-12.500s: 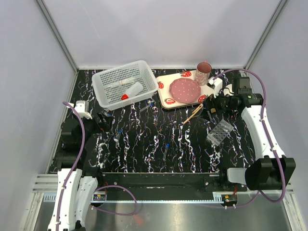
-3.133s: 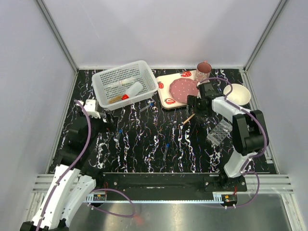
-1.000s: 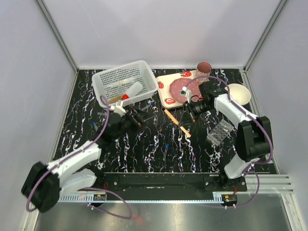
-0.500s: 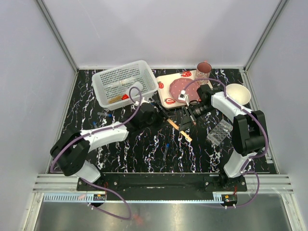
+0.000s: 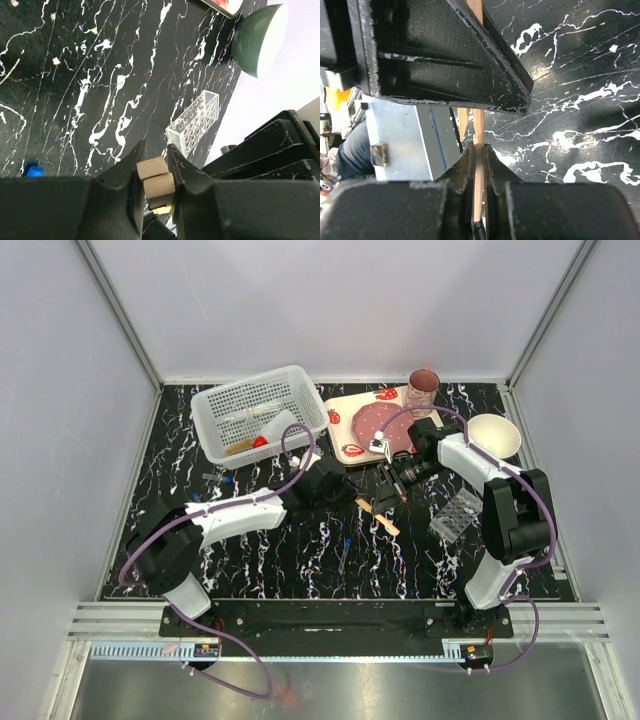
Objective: Organize the chemistry lab equipment
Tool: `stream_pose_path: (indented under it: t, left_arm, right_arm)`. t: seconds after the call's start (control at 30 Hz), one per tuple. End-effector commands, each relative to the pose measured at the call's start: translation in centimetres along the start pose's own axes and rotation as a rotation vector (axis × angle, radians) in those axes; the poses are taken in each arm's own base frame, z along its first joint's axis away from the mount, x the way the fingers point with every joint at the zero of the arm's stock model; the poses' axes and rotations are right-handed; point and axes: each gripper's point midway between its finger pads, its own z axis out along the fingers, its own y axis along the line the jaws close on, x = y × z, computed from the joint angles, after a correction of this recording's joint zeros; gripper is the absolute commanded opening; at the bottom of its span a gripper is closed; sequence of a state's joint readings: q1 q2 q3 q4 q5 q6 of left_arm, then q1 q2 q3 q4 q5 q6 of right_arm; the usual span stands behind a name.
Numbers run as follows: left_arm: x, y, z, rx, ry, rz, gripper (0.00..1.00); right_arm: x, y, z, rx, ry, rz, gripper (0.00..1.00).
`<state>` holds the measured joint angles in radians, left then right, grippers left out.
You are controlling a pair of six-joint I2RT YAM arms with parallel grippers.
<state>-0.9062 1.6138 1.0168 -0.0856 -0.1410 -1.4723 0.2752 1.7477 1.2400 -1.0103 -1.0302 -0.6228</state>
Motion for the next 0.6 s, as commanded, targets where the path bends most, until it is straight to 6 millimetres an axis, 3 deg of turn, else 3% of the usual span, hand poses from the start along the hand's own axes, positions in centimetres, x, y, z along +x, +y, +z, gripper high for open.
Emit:
stream_pose_path:
  t: [0.0, 0.03, 0.07, 0.1, 0.23, 0.33, 0.37, 0.43, 0.47, 0.53, 0.57]
  left_arm:
    - [-0.4, -0.5, 0.4, -0.019, -0.036, 0.016, 0.20]
    - [-0.4, -0.4, 0.5, -0.021, -0.035, 0.017, 0.17]
    - [-0.2, -0.8, 0.4, -0.009, -0.024, 0.021, 0.07]
    - [0.0, -1.2, 0.5, 0.013, -0.013, 0.044, 0.00]
    - [0.4, -2.2, 0.2, 0.067, 0.023, 0.125, 0.00]
    - [-0.6, -2.2, -0.4, 0.084, 0.012, 0.236, 0.00]
    - [-1.3, -1.4, -0.5, 0.076, 0.003, 0.295, 0.00]
    - [-2.3, -2.1, -1.9, 0.131, -0.002, 0.365, 0.00]
    - [-3.5, -1.2, -2.1, 0.131, -0.016, 0.432, 0.00]
    - [-4.4, -2.0, -4.0, 0.205, 0.009, 0.517, 0.00]
    - [-6.4, -1.4, -4.4, 0.205, -0.019, 0.593, 0.00]
  right_arm:
    - [-0.5, -0.2, -0.2, 0.029, -0.010, -0.049, 0.09]
    - [-0.4, -0.2, -0.2, 0.030, -0.009, -0.051, 0.11]
    - [-0.4, -0.2, -0.2, 0.031, -0.008, -0.051, 0.13]
    - [-0.3, -0.3, -0.1, 0.031, -0.005, -0.052, 0.23]
    - [0.1, 0.1, -0.6, 0.036, 0.016, -0.095, 0.43]
    - [0.3, 0.5, -1.4, 0.075, 0.018, -0.155, 0.56]
    - [0.4, 0.6, -1.6, 0.083, 0.017, -0.172, 0.58]
    - [0.3, 0.8, -2.4, 0.106, 0.003, -0.196, 0.62]
    - [0.3, 0.5, -3.0, 0.120, -0.015, -0.193, 0.63]
    - [0.0, 0.6, -3.9, 0.130, -0.049, -0.196, 0.63]
    - [-0.1, 0.3, -4.7, 0.142, -0.071, -0.186, 0.64]
